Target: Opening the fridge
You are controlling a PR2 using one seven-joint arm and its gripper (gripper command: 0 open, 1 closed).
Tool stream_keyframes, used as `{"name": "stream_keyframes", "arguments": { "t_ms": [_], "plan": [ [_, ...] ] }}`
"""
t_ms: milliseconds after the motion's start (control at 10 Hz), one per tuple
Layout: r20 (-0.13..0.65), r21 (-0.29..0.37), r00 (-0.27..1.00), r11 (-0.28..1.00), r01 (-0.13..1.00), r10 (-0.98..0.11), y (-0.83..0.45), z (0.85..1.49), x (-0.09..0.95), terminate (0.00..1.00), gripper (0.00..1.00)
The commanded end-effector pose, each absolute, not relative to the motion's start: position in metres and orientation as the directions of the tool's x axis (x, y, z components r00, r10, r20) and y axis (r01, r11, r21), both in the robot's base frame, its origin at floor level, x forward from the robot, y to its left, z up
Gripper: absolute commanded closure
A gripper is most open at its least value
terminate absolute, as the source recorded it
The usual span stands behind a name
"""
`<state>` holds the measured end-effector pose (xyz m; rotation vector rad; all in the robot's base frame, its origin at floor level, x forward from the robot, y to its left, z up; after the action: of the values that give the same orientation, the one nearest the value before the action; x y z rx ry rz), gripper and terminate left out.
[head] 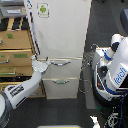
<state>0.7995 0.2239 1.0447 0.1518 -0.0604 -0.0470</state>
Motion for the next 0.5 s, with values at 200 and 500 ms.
{"name": "stream_keyframes", "arguments": {
  "t_ms": [200,500],
  "plan": [
    [0.028,0.082,0.987,0.984,-0.16,0.158,0.253,1.08,0.841,0.0,0.0],
    [0.004,-0.091,0.982,0.978,-0.185,0.186,0.265,1.094,0.862,0.0,0.0]
  ]
}}
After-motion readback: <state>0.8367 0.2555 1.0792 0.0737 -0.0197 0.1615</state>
